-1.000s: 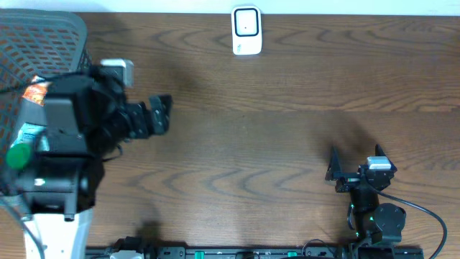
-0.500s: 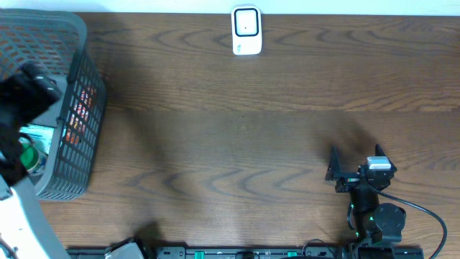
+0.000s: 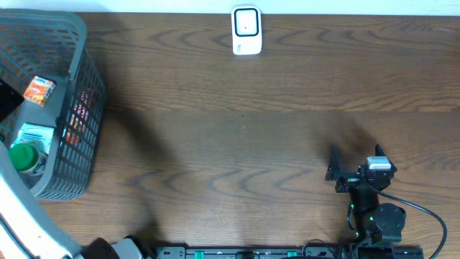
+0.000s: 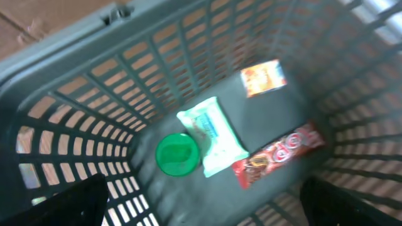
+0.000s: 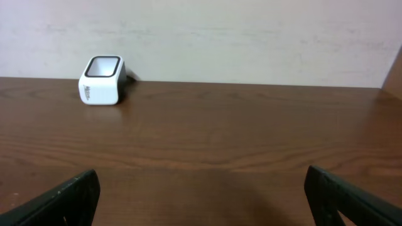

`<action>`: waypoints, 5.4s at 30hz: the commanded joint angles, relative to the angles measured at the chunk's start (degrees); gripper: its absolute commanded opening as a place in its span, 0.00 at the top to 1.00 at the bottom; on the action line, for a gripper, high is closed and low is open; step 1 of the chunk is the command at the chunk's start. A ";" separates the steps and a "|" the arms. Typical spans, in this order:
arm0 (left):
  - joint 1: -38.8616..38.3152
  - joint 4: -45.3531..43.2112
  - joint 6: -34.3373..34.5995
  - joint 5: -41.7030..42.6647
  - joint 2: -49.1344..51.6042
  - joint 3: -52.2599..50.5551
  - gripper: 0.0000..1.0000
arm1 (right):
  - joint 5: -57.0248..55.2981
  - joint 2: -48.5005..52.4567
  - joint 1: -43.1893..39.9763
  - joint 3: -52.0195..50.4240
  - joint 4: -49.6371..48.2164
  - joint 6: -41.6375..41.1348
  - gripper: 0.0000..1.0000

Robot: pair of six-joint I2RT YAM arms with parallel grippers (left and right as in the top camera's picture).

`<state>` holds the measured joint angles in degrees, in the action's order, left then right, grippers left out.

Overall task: Scan the item barcode
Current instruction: 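Move the left gripper over the basket toward the green-lidded jar, then grasp the green-lidded jar with the left gripper and lift it, then carry the jar out and set it on the table center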

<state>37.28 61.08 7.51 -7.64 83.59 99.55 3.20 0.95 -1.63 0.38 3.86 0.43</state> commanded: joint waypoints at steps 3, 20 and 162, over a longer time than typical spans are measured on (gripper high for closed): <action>1.75 -1.16 -0.13 -2.32 4.87 -2.25 0.02 | -0.09 -0.13 0.55 -0.07 0.22 -0.42 0.01; 8.00 -8.13 -0.13 1.20 12.66 -13.90 0.02 | -0.09 -0.13 0.55 -0.07 0.22 -0.42 0.01; -55.25 -18.82 17.68 20.13 16.68 -21.81 0.41 | -0.09 -0.13 0.55 -0.07 0.22 -0.42 0.01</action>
<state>-17.82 40.40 27.81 14.11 98.67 76.01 3.18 0.97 -1.63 0.38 3.86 0.43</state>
